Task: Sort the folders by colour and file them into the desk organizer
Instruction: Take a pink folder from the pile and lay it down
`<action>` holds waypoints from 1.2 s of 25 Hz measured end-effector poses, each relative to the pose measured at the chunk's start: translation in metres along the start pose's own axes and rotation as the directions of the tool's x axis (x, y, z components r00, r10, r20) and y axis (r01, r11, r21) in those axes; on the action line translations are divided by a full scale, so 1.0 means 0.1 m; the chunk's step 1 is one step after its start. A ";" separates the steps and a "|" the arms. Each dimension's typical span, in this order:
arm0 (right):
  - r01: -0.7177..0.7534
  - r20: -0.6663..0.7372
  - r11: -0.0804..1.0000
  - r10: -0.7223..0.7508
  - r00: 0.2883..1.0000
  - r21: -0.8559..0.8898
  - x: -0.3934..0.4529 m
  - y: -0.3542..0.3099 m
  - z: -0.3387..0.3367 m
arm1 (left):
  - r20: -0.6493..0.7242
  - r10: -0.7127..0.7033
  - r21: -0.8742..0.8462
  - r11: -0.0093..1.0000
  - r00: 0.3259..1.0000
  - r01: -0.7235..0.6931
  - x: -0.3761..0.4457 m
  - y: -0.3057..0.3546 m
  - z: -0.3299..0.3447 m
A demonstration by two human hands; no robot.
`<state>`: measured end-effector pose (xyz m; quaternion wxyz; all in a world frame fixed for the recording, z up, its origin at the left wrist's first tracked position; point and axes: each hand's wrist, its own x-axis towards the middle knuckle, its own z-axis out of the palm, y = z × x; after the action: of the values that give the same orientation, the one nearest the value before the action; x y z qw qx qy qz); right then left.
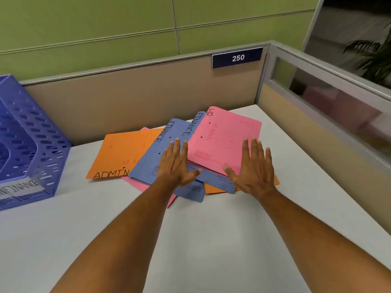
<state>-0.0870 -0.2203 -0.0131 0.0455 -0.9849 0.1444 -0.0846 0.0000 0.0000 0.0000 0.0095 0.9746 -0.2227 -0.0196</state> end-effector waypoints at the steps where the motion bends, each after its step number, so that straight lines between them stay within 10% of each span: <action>1: -0.008 0.021 1.000 0.008 1.000 0.006 0.01 0.02 0.05 | 0.041 -0.015 -0.030 0.999 0.999 0.016 0.06 0.01 0.02; 13: -0.050 0.149 0.990 0.030 0.988 0.135 0.14 0.11 0.62 | 0.112 -0.074 -0.330 0.938 0.991 0.107 0.80 0.00 0.22; 19: -0.049 0.095 0.991 0.037 0.995 0.122 0.13 0.13 0.70 | 0.146 -0.356 -0.657 0.663 0.923 0.359 1.01 -0.03 0.17; 30: -0.195 0.167 0.946 0.156 0.974 0.257 0.09 0.17 0.42 | 0.228 -0.376 -0.811 0.437 0.898 0.389 0.77 -0.10 -0.06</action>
<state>-0.0758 -0.2364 -0.0551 0.1981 -0.9559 0.2150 -0.0275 0.0739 -0.0249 0.0031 0.4703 0.8716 0.0404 -0.1322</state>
